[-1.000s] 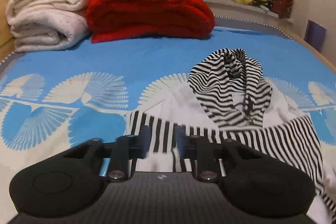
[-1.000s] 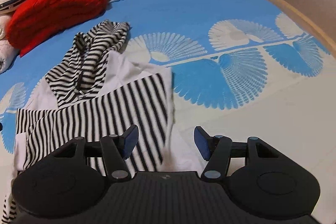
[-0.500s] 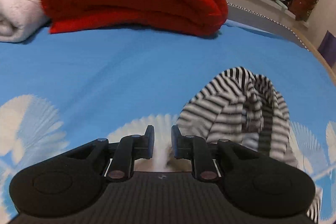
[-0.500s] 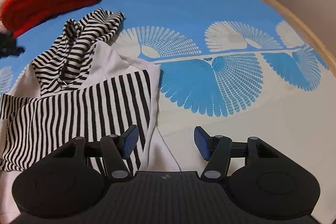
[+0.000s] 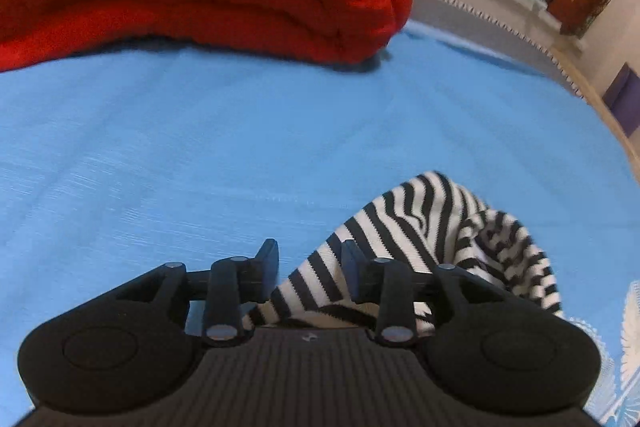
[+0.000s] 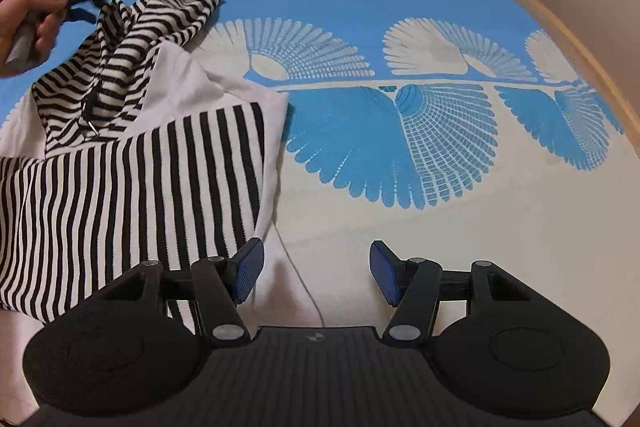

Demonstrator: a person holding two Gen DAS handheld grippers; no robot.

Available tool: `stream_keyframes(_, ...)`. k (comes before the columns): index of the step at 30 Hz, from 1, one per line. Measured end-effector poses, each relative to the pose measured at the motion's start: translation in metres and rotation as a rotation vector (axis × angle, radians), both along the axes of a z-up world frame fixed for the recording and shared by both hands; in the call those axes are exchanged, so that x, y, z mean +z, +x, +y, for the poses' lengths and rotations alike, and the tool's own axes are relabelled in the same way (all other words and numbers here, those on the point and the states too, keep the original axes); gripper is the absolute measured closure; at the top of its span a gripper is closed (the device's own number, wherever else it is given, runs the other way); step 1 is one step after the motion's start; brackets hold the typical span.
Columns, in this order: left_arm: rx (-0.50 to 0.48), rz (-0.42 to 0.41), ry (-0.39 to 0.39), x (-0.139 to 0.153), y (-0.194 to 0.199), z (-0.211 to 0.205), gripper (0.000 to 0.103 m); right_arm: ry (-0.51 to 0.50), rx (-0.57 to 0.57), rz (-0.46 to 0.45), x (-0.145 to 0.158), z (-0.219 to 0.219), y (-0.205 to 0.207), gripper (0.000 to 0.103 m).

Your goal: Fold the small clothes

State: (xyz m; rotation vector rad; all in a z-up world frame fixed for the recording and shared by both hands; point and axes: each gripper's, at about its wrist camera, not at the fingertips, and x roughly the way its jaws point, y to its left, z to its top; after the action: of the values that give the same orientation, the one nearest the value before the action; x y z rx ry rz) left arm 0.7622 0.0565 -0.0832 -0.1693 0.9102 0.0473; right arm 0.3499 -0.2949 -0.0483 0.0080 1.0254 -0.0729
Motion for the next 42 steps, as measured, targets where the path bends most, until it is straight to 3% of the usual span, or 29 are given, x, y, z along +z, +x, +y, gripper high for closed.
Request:
stream_keyframes(3, -0.026, 0.029, 0.012, -0.011, 0.010, -0.005, 0.066, -0.006, 0.019, -0.001, 0.000, 0.005, 0.000, 0.042)
stream_keyframes(6, -0.086, 0.023, 0.040, -0.010, 0.011, -0.012, 0.102, -0.004, 0.014, 0.008, -0.002, 0.004, 0.001, 0.042)
stream_keyframes(10, -0.171, -0.036, 0.048, 0.015, -0.007, -0.019, 0.103, 0.000, 0.006, 0.005, 0.000, 0.003, 0.002, 0.042)
stream_keyframes(13, -0.252, -0.105, 0.053, 0.048, -0.044, -0.023, 0.103, 0.017, -0.001, -0.014, 0.008, 0.003, 0.002, 0.042)
stream_keyframes(17, -0.487, -0.236, 0.164, 0.093, -0.153, -0.044, 0.103, 0.049, 0.000, -0.045, 0.020, 0.008, -0.003, 0.042)
stream_keyframes(21, -0.769, -0.391, 0.292, 0.125, -0.312, -0.055, 0.103, 0.096, -0.042, -0.115, 0.042, 0.006, -0.010, 0.043)
stream_keyframes(23, -0.882, -0.354, 0.298, 0.125, -0.387, -0.053, 0.103, 0.135, -0.094, -0.158, 0.053, 0.000, -0.014, 0.043)
stream_keyframes(25, -0.928, -0.251, 0.278, 0.116, -0.443, -0.047, 0.102, 0.182, -0.149, -0.193, 0.062, -0.007, -0.019, 0.043)
stream_keyframes(27, -0.863, -0.186, 0.198, 0.112, -0.477, -0.031, 0.098, 0.229, -0.197, -0.222, 0.070, -0.011, -0.023, 0.043)
stream_keyframes(29, -0.659, -0.182, 0.077, 0.115, -0.487, -0.008, 0.098, 0.266, -0.224, -0.240, 0.075, -0.010, -0.027, 0.043)
stream_keyframes(31, -0.388, -0.184, -0.070, 0.114, -0.482, 0.019, 0.081, 0.299, -0.237, -0.256, 0.078, -0.008, -0.029, 0.045)
stream_keyframes(33, -0.159, -0.171, -0.230, 0.101, -0.469, 0.044, 0.063, 0.330, -0.238, -0.272, 0.080, -0.004, -0.031, 0.057)
stream_keyframes(35, -0.012, -0.140, -0.340, 0.078, -0.449, 0.058, 0.060, 0.347, -0.220, -0.288, 0.082, 0.004, -0.031, 0.064)
stream_keyframes(37, 0.080, -0.029, -0.367, 0.054, -0.427, 0.059, 0.059, 0.338, -0.192, -0.295, 0.082, 0.013, -0.030, 0.064)
stream_keyframes(39, 0.110, 0.027, -0.399, 0.034, -0.405, 0.062, 0.051, 0.334, -0.174, -0.275, 0.078, 0.019, -0.026, 0.063)
stream_keyframes(42, 0.170, 0.093, -0.424, 0.013, -0.392, 0.066, 0.049, 0.330, -0.165, -0.248, 0.072, 0.022, -0.020, 0.063)
